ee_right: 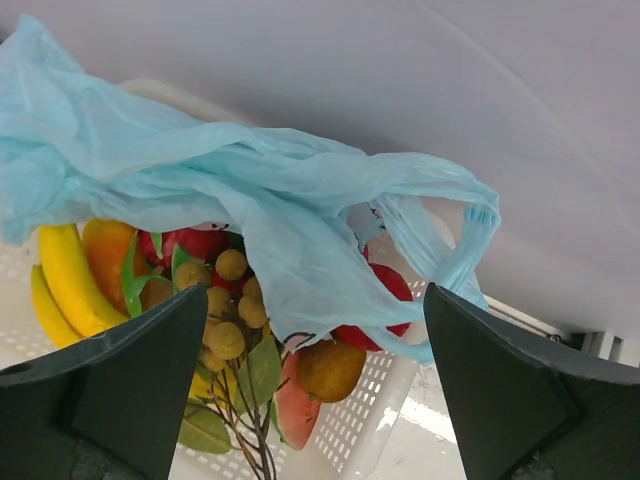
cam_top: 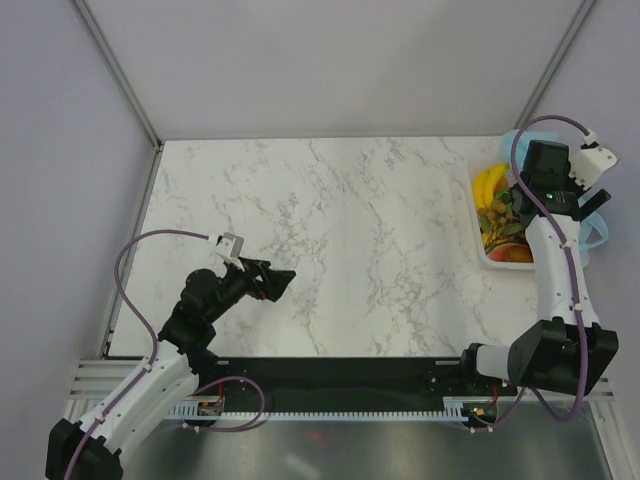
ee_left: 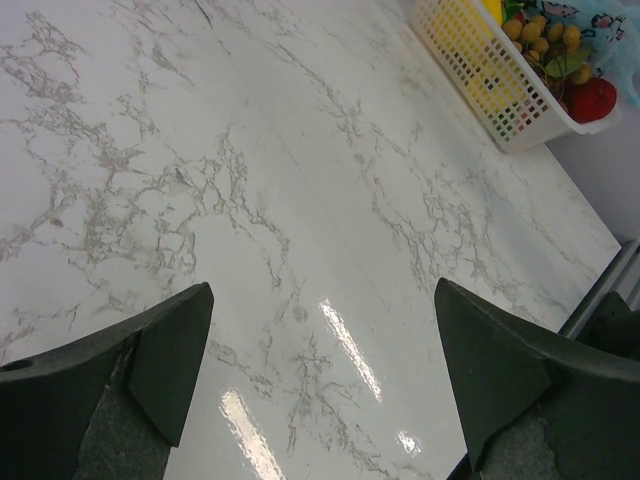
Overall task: Place the fake fruits into the plastic bag and tie a complex knot
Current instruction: Pick up the plastic bag at the center of the board.
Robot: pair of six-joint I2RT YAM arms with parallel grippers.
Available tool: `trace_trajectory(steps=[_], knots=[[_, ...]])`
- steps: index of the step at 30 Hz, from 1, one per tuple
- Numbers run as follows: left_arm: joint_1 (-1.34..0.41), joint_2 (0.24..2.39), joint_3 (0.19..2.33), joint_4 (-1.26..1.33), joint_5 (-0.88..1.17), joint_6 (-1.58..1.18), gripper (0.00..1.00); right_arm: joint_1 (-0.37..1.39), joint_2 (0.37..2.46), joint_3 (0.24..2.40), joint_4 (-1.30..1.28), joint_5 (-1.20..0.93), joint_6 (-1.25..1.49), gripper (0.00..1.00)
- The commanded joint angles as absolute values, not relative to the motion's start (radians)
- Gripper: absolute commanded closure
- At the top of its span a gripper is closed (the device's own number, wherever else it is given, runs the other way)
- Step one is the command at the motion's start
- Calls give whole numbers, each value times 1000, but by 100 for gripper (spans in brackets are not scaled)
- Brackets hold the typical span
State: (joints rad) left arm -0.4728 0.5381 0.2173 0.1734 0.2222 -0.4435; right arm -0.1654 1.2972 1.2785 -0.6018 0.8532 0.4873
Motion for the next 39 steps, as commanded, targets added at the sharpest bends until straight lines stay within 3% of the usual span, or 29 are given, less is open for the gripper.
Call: trace_trajectory(steps=[1, 10, 15, 16, 18, 19, 21, 25, 30, 34, 39], knots=[[-474, 543, 236, 221, 258, -408, 0, -231, 1322, 1243, -592, 793, 557, 2], [-474, 555, 235, 232, 262, -408, 0, -307, 1469, 1246, -519, 646, 604, 5], [-474, 558, 236, 232, 262, -408, 0, -307, 1525, 1232, -509, 650, 646, 20], [-474, 557, 235, 232, 261, -407, 0, -307, 1531, 1227, -511, 650, 649, 31], [-474, 548, 235, 232, 258, -407, 0, -307, 1528, 1218, -508, 634, 646, 43], [-474, 546, 233, 230, 258, -407, 0, -307, 1522, 1209, -503, 632, 643, 67], [-474, 542, 233, 229, 258, -405, 0, -307, 1490, 1198, -488, 623, 637, 100], [-474, 548, 236, 229, 256, -405, 0, -296, 1422, 1192, -480, 635, 594, 100], [-474, 552, 239, 229, 258, -405, 0, -131, 1339, 1250, -489, 787, 506, 100], [-474, 554, 239, 227, 256, -402, 0, -26, 1335, 1347, -545, 717, 479, 100], [-474, 548, 242, 222, 253, -399, 0, 116, 1298, 1365, -564, 465, 482, 100]])
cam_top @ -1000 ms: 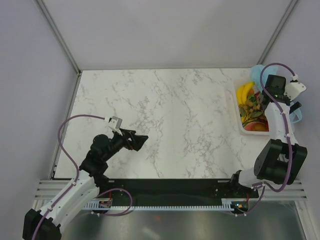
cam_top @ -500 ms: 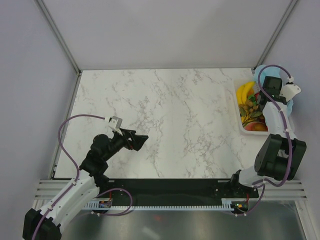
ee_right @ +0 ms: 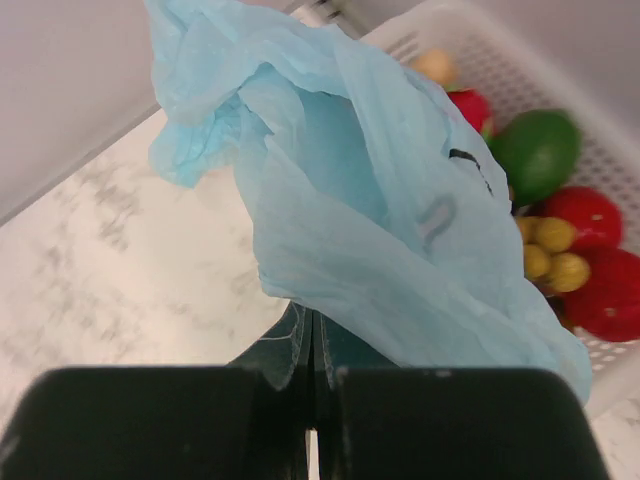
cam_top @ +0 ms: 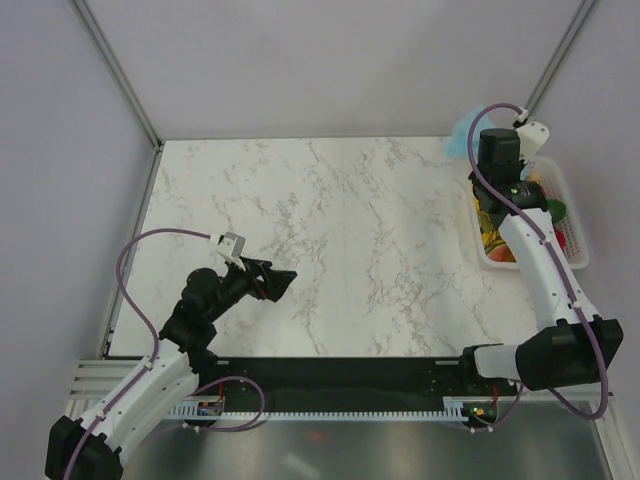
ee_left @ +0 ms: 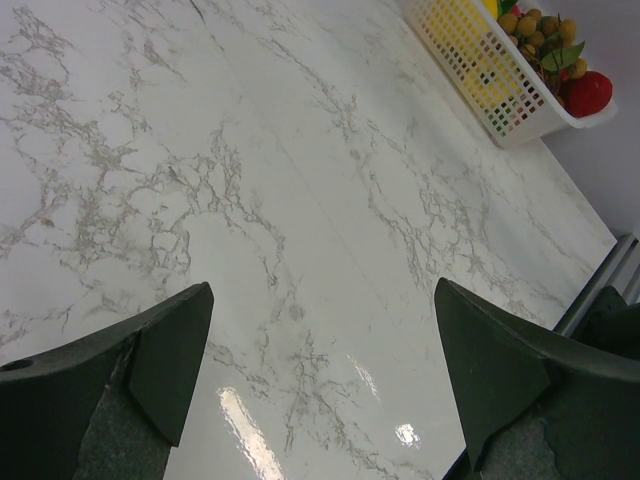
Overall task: Place the fake fruits into the plastic bag and tie a complex knot
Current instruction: Pick up the plastic bag at the center of the board, then open the plastic bag at the center of the board.
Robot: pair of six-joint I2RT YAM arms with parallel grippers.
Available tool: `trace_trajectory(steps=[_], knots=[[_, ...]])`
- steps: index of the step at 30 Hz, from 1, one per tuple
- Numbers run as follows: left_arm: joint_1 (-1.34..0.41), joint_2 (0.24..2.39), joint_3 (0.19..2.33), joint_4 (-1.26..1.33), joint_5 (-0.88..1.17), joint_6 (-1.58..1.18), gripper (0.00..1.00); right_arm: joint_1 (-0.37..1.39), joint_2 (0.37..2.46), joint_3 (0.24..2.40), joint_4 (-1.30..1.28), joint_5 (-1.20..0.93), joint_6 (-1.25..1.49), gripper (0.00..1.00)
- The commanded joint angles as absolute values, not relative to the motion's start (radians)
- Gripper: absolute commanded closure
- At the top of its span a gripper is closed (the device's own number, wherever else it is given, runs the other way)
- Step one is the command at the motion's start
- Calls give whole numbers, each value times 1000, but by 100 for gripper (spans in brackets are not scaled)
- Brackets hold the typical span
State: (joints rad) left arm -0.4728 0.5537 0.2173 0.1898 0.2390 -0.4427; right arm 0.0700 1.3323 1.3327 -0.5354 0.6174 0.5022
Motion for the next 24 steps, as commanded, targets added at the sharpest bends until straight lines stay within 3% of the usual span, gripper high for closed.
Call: trace_trajectory(steps=[1, 9, 14, 17, 19, 24], knots=[[-474, 548, 242, 221, 252, -399, 0, 130, 1293, 1355, -566, 418, 486, 100], [-474, 526, 248, 187, 192, -405, 0, 423, 1212, 1180, -493, 161, 544, 99], [-474, 506, 261, 118, 85, -411, 0, 693, 1268, 1111, -448, 189, 564, 95], [-474, 483, 271, 65, 3, -423, 0, 806, 1299, 1080, -449, 237, 569, 46], [-474, 468, 270, 55, -29, -431, 0, 850, 1290, 1057, -446, 274, 562, 28], [-474, 469, 273, 37, -58, -440, 0, 899, 1264, 1049, -419, 242, 468, 26]])
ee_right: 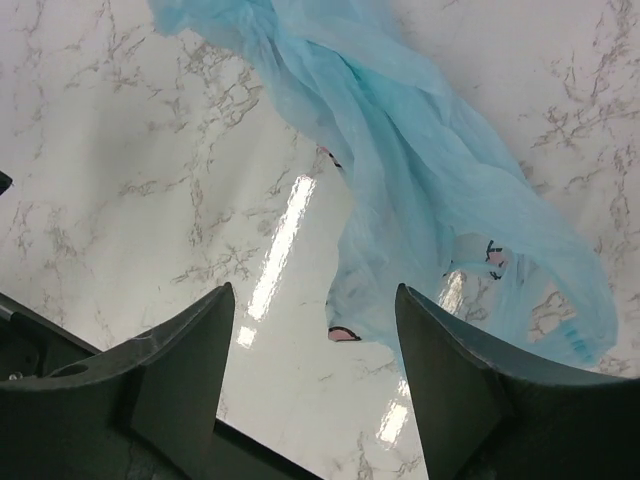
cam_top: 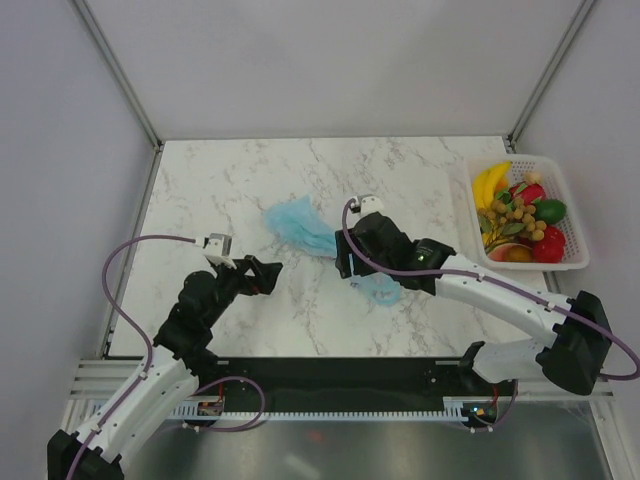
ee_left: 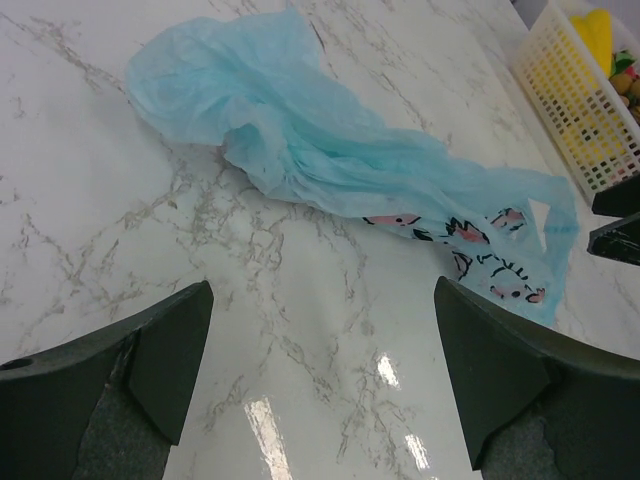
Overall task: Place the fake fruits into the plastic bag and tie a complex knot
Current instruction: Open the plastic bag at the center of the board.
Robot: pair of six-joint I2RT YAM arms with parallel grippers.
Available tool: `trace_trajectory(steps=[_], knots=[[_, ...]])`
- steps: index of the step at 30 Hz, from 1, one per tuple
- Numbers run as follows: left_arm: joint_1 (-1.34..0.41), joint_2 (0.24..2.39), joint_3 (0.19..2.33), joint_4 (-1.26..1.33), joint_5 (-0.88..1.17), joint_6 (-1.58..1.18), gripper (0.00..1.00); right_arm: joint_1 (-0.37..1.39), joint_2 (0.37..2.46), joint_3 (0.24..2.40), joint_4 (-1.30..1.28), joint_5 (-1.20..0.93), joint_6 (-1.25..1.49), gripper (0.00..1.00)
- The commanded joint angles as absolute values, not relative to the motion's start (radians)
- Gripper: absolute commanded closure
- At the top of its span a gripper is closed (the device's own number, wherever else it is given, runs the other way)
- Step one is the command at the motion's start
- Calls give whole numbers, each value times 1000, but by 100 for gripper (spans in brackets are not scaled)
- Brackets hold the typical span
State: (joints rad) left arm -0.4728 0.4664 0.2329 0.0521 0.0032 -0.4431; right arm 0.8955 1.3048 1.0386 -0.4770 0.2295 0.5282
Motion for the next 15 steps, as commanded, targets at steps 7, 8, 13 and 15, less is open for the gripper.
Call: trace_trajectory(steps=[7, 8, 13, 15], knots=[[-474, 486, 285, 21, -86, -449, 0, 896, 1402, 1188, -403, 273, 237, 34], [-474, 485, 285, 21, -86, -451, 0, 888, 1425, 1201, -387, 268, 210, 37], [-474, 498, 287, 20, -84, -453, 0, 807, 1598, 1279, -313, 130, 124, 36], [-474, 505, 293, 21, -75, -443, 0, 766, 1644, 1305, -279, 78, 100, 35]])
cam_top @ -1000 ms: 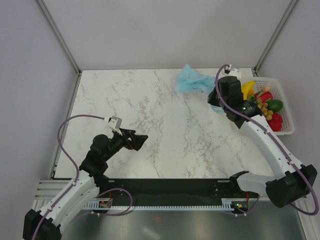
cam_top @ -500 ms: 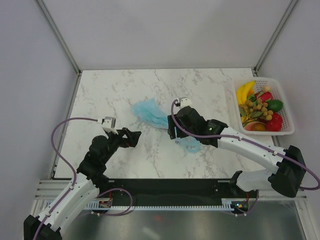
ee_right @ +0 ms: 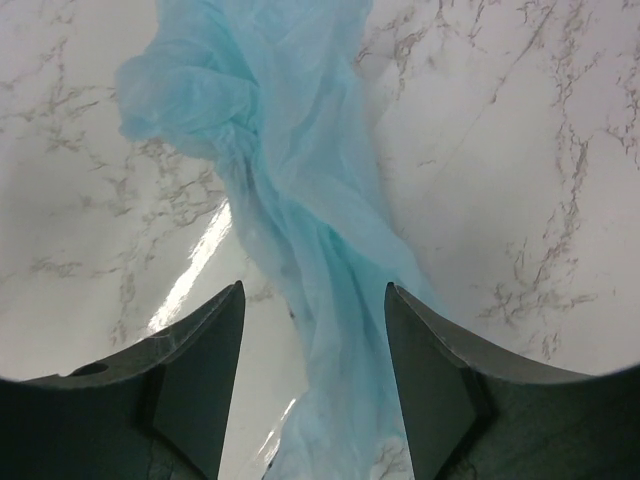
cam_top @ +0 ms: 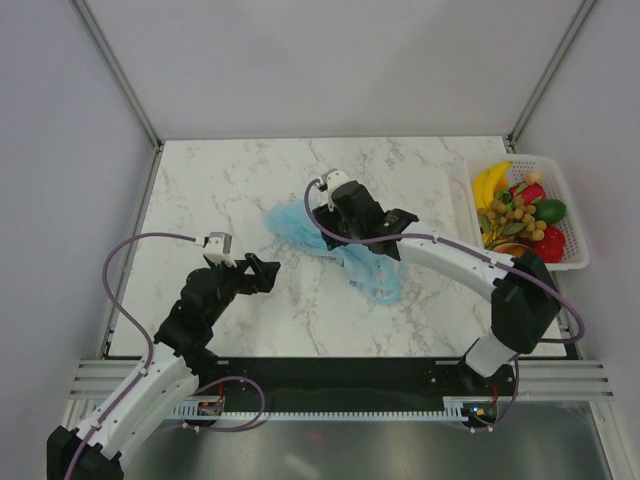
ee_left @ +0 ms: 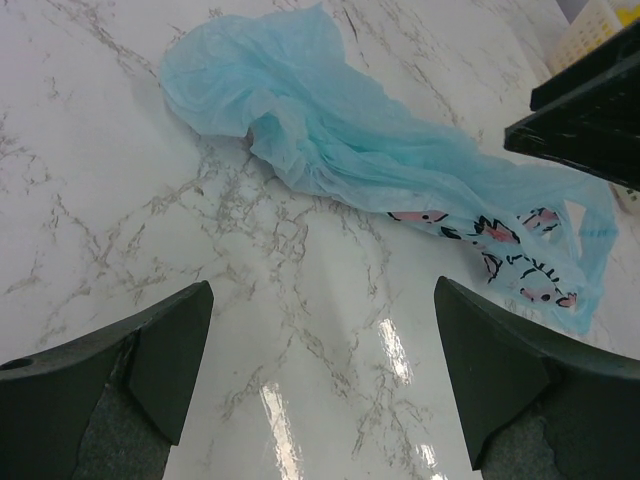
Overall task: Place the fake fruits into the plastic bag and tie a complex knot
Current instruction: Open the plastic bag at the center of the board.
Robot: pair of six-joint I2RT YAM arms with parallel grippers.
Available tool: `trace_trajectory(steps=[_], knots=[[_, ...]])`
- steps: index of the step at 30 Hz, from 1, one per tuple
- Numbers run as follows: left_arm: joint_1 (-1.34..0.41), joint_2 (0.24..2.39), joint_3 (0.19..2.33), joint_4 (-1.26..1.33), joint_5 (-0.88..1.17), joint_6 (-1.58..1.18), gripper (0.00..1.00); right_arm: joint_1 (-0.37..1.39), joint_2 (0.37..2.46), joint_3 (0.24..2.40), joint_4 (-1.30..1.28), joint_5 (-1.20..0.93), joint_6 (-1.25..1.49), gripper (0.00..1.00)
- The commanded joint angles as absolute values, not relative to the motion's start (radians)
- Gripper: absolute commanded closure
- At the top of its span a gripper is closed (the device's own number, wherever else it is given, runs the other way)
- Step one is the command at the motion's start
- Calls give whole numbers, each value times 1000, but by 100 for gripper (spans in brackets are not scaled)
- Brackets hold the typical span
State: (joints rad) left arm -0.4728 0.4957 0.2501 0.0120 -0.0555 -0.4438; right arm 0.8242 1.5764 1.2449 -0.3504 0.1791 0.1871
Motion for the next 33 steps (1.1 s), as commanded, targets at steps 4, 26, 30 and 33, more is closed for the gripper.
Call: trace_trajectory(steps=[4, 26, 30, 33], knots=[[-474, 525, 296, 25, -57, -439, 0, 762, 1751, 1330, -239, 34, 38, 31], [-474, 603, 298, 78, -23, -437, 0, 762, 1658, 1163, -90, 78, 368, 100], [-474, 601, 275, 117, -9, -443, 0, 761, 1602, 1144, -94, 51, 379, 100], [-474, 591, 272, 120, -20, -442, 0, 761, 1609, 1173, -124, 112, 313, 99]])
